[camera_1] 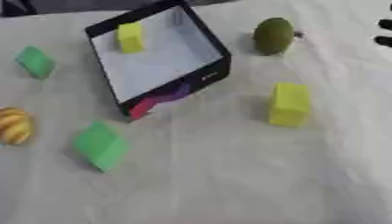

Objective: Pick up objects on the table and place them in the box.

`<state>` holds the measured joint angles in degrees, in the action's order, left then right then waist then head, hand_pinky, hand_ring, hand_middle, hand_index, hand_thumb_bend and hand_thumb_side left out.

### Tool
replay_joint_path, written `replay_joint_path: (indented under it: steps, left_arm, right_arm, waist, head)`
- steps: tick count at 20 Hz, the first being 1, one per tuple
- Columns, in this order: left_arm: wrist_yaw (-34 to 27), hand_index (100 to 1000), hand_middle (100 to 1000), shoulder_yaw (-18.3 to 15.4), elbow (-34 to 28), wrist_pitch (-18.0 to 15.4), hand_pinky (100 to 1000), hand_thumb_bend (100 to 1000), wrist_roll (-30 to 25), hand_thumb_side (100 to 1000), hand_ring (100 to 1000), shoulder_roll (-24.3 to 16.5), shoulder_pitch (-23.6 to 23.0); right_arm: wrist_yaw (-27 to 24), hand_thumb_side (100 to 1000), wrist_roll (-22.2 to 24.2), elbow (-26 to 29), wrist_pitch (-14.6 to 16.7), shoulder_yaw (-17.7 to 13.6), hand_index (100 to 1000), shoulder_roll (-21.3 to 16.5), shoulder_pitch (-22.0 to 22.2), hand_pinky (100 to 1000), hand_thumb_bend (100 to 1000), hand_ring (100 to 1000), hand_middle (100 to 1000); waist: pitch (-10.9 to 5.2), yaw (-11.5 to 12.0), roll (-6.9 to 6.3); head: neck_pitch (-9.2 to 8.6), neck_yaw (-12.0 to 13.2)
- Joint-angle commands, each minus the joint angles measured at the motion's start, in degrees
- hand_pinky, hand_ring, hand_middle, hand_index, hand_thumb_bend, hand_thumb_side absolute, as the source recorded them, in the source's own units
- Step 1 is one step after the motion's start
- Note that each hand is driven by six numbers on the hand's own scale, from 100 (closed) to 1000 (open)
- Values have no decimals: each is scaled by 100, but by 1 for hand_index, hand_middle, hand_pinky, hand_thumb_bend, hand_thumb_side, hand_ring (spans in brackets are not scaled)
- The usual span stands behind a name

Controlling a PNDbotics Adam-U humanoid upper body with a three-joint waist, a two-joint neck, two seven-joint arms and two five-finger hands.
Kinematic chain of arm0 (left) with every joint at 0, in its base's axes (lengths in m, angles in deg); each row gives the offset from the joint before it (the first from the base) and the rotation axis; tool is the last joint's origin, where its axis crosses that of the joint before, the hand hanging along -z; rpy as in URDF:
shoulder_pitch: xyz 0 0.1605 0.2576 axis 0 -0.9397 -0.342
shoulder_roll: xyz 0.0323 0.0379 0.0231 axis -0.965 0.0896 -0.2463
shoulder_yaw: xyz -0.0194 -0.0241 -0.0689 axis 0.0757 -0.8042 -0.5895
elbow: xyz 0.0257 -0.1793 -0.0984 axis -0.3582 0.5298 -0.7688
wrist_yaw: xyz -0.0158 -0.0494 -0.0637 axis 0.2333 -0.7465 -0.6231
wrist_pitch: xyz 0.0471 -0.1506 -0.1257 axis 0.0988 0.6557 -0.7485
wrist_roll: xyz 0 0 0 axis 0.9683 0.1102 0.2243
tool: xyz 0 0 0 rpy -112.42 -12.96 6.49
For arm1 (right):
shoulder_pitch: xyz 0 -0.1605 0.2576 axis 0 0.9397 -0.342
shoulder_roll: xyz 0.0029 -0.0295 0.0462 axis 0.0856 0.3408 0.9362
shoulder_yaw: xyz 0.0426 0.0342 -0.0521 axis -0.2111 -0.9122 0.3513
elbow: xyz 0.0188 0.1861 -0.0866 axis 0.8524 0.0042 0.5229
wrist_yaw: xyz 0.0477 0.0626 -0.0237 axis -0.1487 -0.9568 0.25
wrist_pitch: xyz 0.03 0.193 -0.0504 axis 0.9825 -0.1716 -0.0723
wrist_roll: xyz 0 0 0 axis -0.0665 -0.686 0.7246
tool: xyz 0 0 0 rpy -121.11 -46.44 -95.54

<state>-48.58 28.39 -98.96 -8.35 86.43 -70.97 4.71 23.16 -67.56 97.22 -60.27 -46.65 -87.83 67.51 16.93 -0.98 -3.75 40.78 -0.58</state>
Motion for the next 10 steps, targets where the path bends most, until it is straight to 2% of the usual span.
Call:
replay_joint_path:
  steps: [1, 8, 10]
  left_arm:
    - [44, 743, 713, -55, -115, 8, 708, 385, 14, 592, 637, -108, 74]
    - [46, 742, 712, -51, -113, 15, 707, 388, 13, 590, 636, -110, 80]
    - [51, 742, 712, -47, -106, 19, 707, 387, 9, 591, 635, -128, 67]
  right_arm:
    - [51, 765, 8, 123, 12, -42, 896, -178, -36, 784, 100, 837, 867]
    - [58, 760, 8, 148, 32, -25, 897, -238, -79, 785, 100, 843, 872]
    - [106, 757, 31, 180, 49, 31, 898, -412, -85, 786, 100, 846, 875]
  waist:
    - [-17, 0, -41]
    - [-10, 34, -25]
    - [-20, 26, -6]
  head:
    - [-2, 6]
    - [-4, 77]
    - [8, 94]
